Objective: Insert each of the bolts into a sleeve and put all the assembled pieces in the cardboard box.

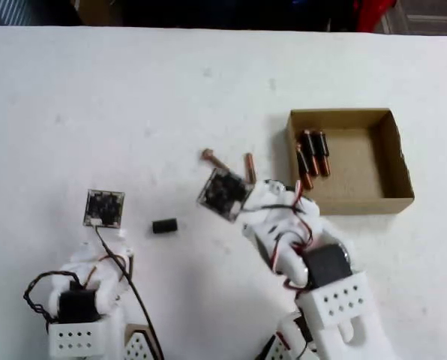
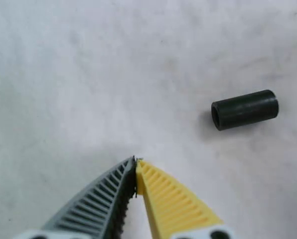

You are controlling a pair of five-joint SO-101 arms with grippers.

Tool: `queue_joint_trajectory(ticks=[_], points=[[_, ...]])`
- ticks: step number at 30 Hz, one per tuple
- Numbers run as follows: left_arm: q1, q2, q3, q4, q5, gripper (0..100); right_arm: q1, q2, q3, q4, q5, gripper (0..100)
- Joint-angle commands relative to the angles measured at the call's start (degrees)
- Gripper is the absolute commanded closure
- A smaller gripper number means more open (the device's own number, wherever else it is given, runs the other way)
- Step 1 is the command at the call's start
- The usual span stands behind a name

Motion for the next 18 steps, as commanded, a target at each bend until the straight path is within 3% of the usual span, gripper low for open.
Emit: queue_joint_trajectory(ticks=[1,9,18], points=[[0.04,-0.13,0.0,0.18,-0.7,98,-0.48,9.36,-10.29,3.03,-4.04,98.1],[0.04,-0.13,0.0,0.18,-0.7,98,-1.01,35.3,-21.1,4.18,-10.99,98.1],[0.04,-0.13,0.0,0.18,-0.7,98,-9.27,55.78,-26.9,3.74,-12.22,98.1]])
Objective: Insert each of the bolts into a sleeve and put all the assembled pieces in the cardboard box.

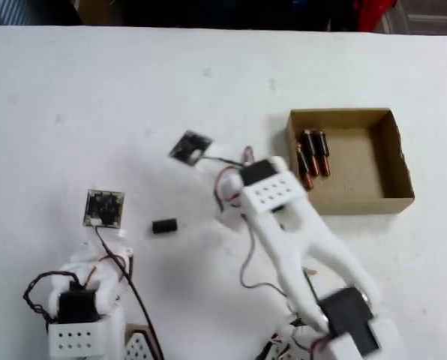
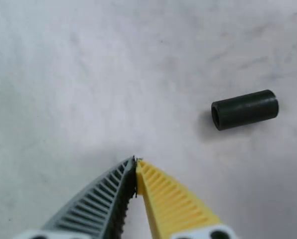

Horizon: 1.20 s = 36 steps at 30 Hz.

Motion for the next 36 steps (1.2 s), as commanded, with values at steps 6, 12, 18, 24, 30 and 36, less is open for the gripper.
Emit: queue_joint_trajectory(ticks=[6,12,18,24,30,36], points=[[0.04,-0.13,0.0,0.26,-0.7,98,-4.53,11.03,-10.81,-0.22,-5.54,98.1],[0.04,-0.13,0.0,0.26,-0.7,98,-4.62,14.55,-14.24,-0.92,-6.95,98.1],[0.04,-0.13,0.0,0.18,-0.53,98,-4.7,17.8,-14.77,-5.58,-6.95,98.0],[0.04,-0.13,0.0,0.09,-0.35,98,-5.14,20.97,-14.68,-8.84,-6.95,97.6],[0.04,-0.13,0.0,-1.32,-0.35,98,-5.14,22.02,-14.68,-9.45,-6.95,87.9],[0.04,-0.13,0.0,-1.41,-0.35,98,-5.14,22.11,-14.59,-9.27,-6.86,86.4]])
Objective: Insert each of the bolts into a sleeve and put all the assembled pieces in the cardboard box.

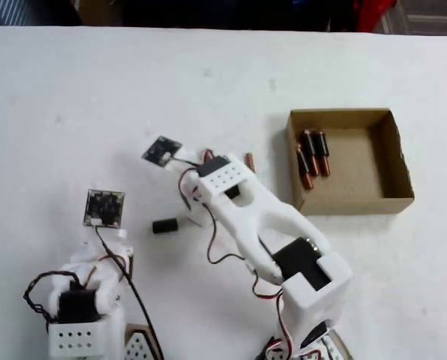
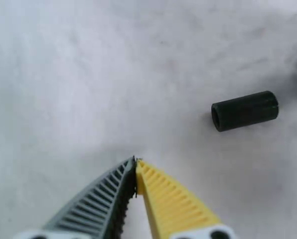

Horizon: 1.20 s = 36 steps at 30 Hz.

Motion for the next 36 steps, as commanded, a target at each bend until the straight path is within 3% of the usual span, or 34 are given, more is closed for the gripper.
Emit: queue_joint_trajectory(ticks=[1,21,25,36], points=[[0.04,-0.13,0.0,-1.14,-0.35,98,-0.13,-0.13,-2.64,-1.01,-0.26,87.1],[0.04,-0.13,0.0,-1.14,-0.53,98,-0.84,4.53,-4.4,4.26,-0.09,90.7],[0.04,-0.13,0.0,-1.05,-0.53,98,-0.66,4.7,-5.19,4.79,0.0,98.8],[0.04,-0.13,0.0,-0.88,-0.62,98,-0.84,4.79,-5.1,4.79,0.09,96.8]])
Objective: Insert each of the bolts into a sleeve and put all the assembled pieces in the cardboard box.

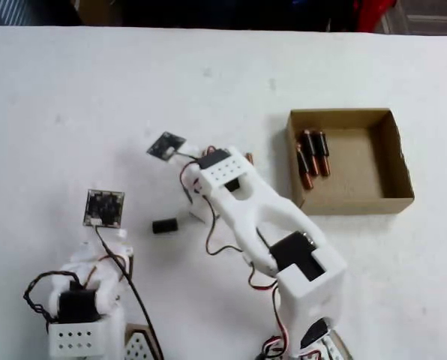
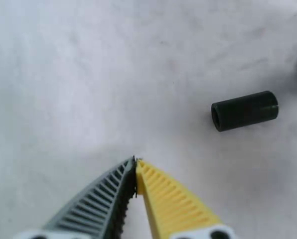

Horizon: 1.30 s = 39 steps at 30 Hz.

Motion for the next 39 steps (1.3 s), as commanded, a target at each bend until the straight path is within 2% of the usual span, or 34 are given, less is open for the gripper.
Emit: queue_joint_trajectory(ticks=[1,9,25,32,39], points=[[0.04,-0.13,0.0,-0.97,-0.53,98,-1.01,0.13,-0.53,0.84,0.09,96.8],[0.22,-0.13,0.0,-0.88,-0.44,98,-1.1,-0.48,-2.55,4.53,-0.26,96.8],[0.4,-0.13,0.0,-0.88,-0.62,98,-0.66,-1.89,-30.86,31.43,-0.44,96.8],[0.13,-0.13,0.0,-0.79,-0.7,98,-0.57,-13.85,-35.43,37.05,-0.44,96.8],[0.13,-0.13,0.0,-1.05,-0.7,98,0.57,-31.96,-29.19,37.05,-0.44,96.8]])
